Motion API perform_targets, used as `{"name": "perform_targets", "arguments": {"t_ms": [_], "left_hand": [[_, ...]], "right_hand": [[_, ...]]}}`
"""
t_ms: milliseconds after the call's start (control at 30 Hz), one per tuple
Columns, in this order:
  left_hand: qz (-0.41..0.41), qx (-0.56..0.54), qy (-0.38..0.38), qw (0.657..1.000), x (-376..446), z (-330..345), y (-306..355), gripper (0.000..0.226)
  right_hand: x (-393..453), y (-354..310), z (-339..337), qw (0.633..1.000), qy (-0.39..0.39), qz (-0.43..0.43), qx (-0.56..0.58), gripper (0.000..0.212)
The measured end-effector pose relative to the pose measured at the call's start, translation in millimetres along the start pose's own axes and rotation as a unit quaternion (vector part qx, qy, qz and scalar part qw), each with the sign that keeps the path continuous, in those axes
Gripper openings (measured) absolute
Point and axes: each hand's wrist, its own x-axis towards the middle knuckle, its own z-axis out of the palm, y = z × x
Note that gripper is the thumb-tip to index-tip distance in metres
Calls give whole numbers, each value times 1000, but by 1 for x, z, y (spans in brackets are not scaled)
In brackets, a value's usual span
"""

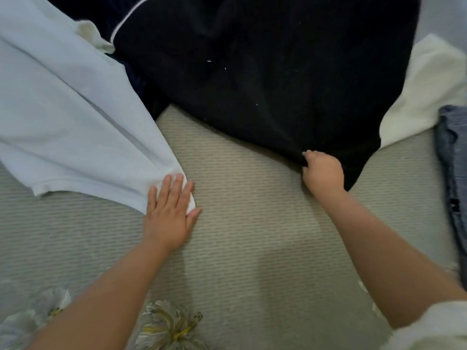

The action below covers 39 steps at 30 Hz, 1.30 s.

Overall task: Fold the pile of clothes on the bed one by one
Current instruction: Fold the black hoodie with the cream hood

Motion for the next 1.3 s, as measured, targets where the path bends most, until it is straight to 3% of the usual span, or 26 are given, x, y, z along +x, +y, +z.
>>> {"name": "perform_targets", "arguments": {"t_ms": [67,133,267,367,533,667,767,833,967,1067,1167,1300], "left_hand": [[-19,-23,-29,999,-5,-3,1,82],[21,6,-9,1000,-14,-11,16,64],[167,65,54,982,-31,-20,83,91],[274,87,49,956,-52,-15,142,70],[365,21,14,931,-94,10,206,25],[287,-48,-42,956,-119,20,244,19],[134,-67,-23,988,-124,21,265,28],[91,-67,16,993,-120,16,274,32],[71,-71,82,991,-105,-3,279,33],[75,-37,108,991,-96,-22,271,31],[62,-45,167,983,-94,-56,251,22],[84,51,250,963,-108,-117,201,22]], "right_hand": [[-34,5,6,1000,-10,-22,20,30],[-72,15,14,997,-39,-42,42,35],[-146,51,27,984,-114,-89,104,44],[-199,85,31,967,-184,-81,159,44],[-268,144,38,950,-232,-71,197,35],[-308,176,44,983,-120,-43,129,34],[-322,188,47,987,43,41,149,37],[-317,189,43,977,100,92,162,33],[-290,186,27,961,135,155,184,19],[-261,178,5,950,138,193,201,21],[-221,153,-39,939,210,135,236,20],[-178,79,-114,907,351,-58,223,11]]}}
